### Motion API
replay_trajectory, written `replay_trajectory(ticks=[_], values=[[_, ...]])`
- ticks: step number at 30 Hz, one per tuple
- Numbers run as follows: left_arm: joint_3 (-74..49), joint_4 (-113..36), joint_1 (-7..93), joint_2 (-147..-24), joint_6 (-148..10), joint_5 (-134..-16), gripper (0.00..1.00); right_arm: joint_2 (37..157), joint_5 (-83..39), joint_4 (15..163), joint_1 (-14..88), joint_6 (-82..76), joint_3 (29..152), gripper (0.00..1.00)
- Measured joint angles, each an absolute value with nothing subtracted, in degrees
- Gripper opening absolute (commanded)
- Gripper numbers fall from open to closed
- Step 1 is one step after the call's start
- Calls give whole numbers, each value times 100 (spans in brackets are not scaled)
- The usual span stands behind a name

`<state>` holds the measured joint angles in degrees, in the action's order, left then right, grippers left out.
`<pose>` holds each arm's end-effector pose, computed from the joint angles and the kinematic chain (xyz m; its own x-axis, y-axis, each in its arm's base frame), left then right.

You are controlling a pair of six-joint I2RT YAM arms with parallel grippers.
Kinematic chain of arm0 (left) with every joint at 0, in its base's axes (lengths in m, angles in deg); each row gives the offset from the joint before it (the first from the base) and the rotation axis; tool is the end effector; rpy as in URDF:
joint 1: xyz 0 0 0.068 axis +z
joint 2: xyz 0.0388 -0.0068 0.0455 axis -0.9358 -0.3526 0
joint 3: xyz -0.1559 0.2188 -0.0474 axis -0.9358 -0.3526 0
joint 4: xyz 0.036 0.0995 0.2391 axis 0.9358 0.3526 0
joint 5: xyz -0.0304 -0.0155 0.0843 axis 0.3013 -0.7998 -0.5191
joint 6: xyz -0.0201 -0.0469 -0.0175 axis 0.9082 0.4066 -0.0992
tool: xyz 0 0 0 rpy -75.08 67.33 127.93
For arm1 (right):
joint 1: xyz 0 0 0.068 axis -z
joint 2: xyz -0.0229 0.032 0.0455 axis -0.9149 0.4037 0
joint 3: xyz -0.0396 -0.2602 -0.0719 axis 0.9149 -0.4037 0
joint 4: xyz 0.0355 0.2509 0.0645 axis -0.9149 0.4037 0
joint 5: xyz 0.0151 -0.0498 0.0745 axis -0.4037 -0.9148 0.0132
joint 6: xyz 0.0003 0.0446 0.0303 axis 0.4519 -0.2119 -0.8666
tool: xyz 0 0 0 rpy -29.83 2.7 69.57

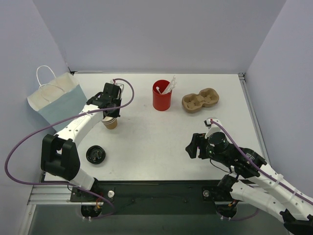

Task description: Pack the takeout coffee

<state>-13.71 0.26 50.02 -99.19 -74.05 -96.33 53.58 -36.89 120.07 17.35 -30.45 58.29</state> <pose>0.3136 -0.1015 0.2701 -0.7852 0.1588 -0.5986 0.1112 0.9870 0.1160 0.1002 0.1079 0.3114 -0.6205 0.1412 -0.7714 -0.3945 0.7940 0.4626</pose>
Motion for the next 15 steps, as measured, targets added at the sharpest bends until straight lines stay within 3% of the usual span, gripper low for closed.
replay_trajectory(ticks=[5, 9, 15], values=[[-1371, 26, 5002, -9919, -7423, -9633, 11, 5358, -3689, 12007, 1735, -3043, 5829, 64], [-1371, 26, 5002, -9919, -7440, -9633, 22, 5358, -3687, 12007, 1735, -3034, 5829, 64], [-1371, 22, 5000, -9919, -7473, -9609, 22, 5362, -3689, 12007, 1735, -3032, 5829, 64]])
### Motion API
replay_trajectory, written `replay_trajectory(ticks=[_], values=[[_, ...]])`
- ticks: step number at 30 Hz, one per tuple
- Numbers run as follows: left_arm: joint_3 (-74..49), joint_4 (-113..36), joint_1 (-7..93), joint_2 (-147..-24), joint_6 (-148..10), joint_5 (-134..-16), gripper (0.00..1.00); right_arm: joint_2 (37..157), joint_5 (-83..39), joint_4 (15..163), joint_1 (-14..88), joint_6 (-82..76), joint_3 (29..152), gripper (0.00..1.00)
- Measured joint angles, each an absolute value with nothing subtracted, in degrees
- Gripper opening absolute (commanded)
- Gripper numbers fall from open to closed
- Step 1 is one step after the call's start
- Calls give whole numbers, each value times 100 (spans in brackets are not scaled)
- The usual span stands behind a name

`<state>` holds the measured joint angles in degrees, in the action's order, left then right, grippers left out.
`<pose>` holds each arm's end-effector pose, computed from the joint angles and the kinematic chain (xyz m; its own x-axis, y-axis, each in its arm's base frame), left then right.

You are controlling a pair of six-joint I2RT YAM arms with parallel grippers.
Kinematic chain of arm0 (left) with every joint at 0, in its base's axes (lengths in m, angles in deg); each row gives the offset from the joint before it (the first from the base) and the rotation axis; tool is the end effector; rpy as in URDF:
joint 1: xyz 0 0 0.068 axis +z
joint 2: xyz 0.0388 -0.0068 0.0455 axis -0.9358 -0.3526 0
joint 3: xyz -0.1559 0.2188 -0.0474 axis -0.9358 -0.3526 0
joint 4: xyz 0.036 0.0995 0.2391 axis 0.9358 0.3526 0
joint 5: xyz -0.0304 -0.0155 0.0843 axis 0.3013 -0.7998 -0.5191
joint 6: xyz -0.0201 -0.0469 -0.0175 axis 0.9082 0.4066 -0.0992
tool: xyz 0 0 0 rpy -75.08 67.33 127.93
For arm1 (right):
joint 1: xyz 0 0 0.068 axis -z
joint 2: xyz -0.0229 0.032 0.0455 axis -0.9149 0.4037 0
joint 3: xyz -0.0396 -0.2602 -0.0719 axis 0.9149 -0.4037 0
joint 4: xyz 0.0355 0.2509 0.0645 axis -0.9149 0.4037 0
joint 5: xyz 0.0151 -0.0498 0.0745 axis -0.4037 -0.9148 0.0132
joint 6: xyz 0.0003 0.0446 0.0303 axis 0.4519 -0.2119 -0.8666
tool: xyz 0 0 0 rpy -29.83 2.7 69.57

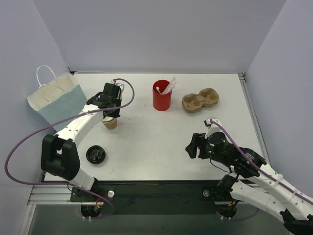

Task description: Pack the takeout coffee

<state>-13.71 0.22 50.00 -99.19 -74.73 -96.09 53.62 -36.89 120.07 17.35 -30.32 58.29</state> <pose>0.3136 -0.1018 0.2701 -0.7836 0.1707 -0.5974 0.1233 0.9851 0.1197 0.1003 0.1080 0.3113 -0.6199 0.1390 -0.7723 -0.3957 0.7945 0.4606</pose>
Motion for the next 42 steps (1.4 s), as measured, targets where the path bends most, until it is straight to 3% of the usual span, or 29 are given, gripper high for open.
replay_trajectory(ticks=[14, 20, 22, 24, 42], values=[[-1373, 20, 5000, -9958, -7488, -9585, 21, 5397, -3689, 12009, 1735, -3012, 5829, 64], [-1373, 17, 4996, -9969, -7508, -9587, 13, 5386, -3687, 12009, 1735, -3012, 5829, 64], [-1373, 17, 4996, -9969, -7523, -9587, 3, 5378, -3687, 12009, 1735, -3012, 5829, 64], [-1373, 17, 4996, -9969, -7521, -9589, 0, 5362, -3687, 12009, 1735, -3012, 5829, 64], [-1067, 363, 4493, -9919, -7552, -10678, 0, 5303, -3687, 12011, 1735, -3012, 5834, 64]])
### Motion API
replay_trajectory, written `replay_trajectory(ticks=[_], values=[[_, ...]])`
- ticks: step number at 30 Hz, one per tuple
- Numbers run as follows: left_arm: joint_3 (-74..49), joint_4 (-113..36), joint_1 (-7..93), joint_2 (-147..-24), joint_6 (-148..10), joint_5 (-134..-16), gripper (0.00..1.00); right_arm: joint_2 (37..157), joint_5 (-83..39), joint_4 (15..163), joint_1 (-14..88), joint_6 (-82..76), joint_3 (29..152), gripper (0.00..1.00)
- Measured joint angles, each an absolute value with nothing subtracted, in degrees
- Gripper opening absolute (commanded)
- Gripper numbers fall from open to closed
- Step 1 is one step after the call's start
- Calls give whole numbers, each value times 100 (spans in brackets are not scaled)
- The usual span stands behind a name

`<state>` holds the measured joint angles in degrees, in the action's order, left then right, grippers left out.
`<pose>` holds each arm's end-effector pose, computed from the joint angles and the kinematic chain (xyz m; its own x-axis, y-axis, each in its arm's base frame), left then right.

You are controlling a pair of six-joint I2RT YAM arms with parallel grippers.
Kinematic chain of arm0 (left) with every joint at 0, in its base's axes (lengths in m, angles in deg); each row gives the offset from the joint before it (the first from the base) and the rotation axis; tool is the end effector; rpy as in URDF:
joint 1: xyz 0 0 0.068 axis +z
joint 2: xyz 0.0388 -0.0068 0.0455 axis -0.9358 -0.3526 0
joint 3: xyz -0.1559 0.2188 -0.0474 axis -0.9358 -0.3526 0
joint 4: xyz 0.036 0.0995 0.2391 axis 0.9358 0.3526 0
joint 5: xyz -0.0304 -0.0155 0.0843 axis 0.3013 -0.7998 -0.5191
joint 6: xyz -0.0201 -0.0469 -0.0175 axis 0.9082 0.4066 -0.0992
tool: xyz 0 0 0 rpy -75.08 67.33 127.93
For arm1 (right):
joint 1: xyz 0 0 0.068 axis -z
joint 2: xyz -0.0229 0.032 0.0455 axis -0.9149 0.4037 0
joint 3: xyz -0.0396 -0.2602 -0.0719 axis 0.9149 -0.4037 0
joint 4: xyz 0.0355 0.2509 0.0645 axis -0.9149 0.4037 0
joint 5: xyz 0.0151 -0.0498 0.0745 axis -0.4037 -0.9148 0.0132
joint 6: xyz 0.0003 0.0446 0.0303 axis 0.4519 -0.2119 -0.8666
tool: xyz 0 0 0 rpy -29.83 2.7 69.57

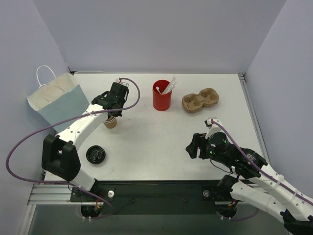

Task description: Pack the takeout coffee

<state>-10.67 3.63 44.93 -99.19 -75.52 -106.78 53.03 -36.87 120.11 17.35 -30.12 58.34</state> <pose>0.3049 -0.1229 0.2847 -0.7558 0.2551 -0.6031 0.1047 0.9562 0.2733 0.0989 0.1065 0.3128 -0.6133 0.1422 -0.7769 -0.4012 0.7912 0.4615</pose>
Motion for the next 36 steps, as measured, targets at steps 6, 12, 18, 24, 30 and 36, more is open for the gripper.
replay_trajectory(ticks=[6, 12, 18, 24, 30, 36], values=[[-713, 638, 4119, -9919, -7589, -11303, 0, 5301, -3687, 12011, 1735, -3012, 5836, 64], [-88, 1064, 3896, -9895, -7585, -11502, 0, 5286, -3667, 12029, 1735, -3012, 5888, 64], [622, 1390, 3549, -9602, -7329, -11036, 0, 5032, -3676, 12061, 1735, -3039, 5995, 64], [550, 1410, 2329, -9405, -6806, -10813, 0, 4451, -3916, 12282, 1735, -3179, 6061, 63], [314, 1274, 1055, -10004, -6240, -10981, 0, 3968, -4194, 12619, 1735, -3266, 6172, 63], [404, 1206, 423, -11187, -5950, -11224, 0, 3804, -4323, 12890, 1737, -3336, 6181, 63]])
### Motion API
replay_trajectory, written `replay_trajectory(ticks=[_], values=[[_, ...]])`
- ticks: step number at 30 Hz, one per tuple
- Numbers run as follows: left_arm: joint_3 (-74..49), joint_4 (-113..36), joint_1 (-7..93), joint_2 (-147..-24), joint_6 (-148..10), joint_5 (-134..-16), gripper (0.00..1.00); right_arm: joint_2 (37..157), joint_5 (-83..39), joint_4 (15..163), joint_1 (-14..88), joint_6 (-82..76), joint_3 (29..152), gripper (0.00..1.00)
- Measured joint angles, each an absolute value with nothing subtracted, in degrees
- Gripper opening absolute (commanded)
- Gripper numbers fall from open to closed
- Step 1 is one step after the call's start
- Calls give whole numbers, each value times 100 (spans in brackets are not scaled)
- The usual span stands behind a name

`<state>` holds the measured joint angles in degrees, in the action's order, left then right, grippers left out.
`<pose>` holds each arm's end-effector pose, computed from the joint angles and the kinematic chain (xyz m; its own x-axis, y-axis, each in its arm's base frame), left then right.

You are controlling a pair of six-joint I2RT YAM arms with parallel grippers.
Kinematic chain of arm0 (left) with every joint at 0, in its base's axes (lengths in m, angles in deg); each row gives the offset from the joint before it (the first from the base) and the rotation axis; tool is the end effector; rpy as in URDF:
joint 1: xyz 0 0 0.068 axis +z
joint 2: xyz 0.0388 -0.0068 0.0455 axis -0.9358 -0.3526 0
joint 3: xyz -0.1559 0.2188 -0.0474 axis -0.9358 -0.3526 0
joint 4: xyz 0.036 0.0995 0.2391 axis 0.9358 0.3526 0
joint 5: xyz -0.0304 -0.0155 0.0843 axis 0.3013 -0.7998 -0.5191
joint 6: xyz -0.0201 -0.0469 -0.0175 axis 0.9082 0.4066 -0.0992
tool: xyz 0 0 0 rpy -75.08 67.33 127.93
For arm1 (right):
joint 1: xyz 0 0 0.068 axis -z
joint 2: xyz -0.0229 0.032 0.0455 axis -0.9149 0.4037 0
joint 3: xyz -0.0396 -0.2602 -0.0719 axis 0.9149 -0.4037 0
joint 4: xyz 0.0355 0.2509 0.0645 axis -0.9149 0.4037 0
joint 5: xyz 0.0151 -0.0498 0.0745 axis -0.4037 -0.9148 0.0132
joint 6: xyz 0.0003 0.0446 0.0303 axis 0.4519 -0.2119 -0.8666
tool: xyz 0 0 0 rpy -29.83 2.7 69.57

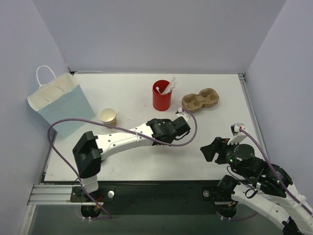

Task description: Pack the takeout coffee

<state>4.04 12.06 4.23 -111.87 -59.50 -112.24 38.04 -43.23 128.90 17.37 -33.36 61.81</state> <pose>0.1737 -0.3336 0.2834 -0.5938 0.5337 -0.6021 0.5175 0.8264 0.2221 0.0571 0.0527 0.3409 -0.4987 0.3247 -0.8036 -0.3580 0.7672 0.5322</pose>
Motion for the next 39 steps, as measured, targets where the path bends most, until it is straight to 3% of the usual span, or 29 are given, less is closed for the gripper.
replay_trajectory(ticks=[6, 10, 12, 13, 23, 29, 39], values=[[515, 1185, 227, -11866, -5825, -11316, 1, 3767, -4386, 12988, 1735, -3358, 6181, 63], [544, 1137, 227, -11939, -5760, -11325, 24, 3730, -4410, 13008, 1735, -3360, 6181, 63], [544, 1097, 229, -11939, -5714, -11338, 29, 3701, -4421, 13012, 1735, -3360, 6181, 63], [544, 1084, 227, -11939, -5707, -11340, 39, 3692, -4428, 13014, 1735, -3362, 6181, 63], [699, 1502, 253, -11641, -5405, -11856, 56, 3651, -4450, 13047, 1735, -3366, 6181, 64], [334, 1923, 751, -10413, -5056, -12269, 54, 3548, -4448, 13051, 1737, -3366, 6177, 64], [-2193, 2072, 3254, -8081, -4553, -12017, 52, 3507, -4452, 13060, 1735, -3377, 6133, 64]])
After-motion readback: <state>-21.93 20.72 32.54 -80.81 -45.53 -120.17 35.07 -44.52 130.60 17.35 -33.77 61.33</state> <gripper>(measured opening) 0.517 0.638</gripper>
